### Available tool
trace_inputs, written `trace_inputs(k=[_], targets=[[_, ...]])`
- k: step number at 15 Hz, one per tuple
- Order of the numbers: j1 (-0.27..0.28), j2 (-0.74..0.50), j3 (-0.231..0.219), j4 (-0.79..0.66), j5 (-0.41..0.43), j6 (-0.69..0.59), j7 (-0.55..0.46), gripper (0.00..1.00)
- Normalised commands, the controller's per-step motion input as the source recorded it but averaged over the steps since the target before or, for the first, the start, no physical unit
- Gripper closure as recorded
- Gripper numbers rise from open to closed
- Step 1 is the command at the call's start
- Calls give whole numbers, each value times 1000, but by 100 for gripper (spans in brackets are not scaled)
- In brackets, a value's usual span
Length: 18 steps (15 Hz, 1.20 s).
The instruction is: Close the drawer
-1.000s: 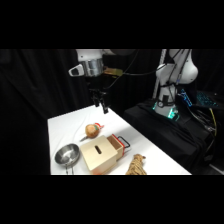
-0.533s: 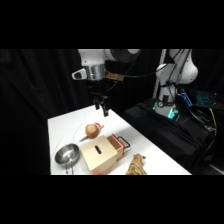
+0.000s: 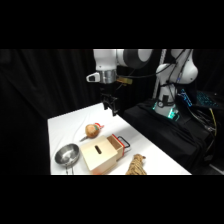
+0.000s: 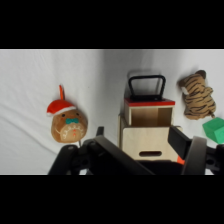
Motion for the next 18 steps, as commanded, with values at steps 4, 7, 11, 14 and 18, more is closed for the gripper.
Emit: trace_inputs(k=[4,7,11,14,18], targets=[[-34,-219,13,-502,31,595,24,0],[-22,-43,19,-366,41,568,20,0],[5,116,34,-207,142,548,-64,0],[18,207,76,-73,267,480,-154,0],[-40,177,152,-16,296,363,-210,0]])
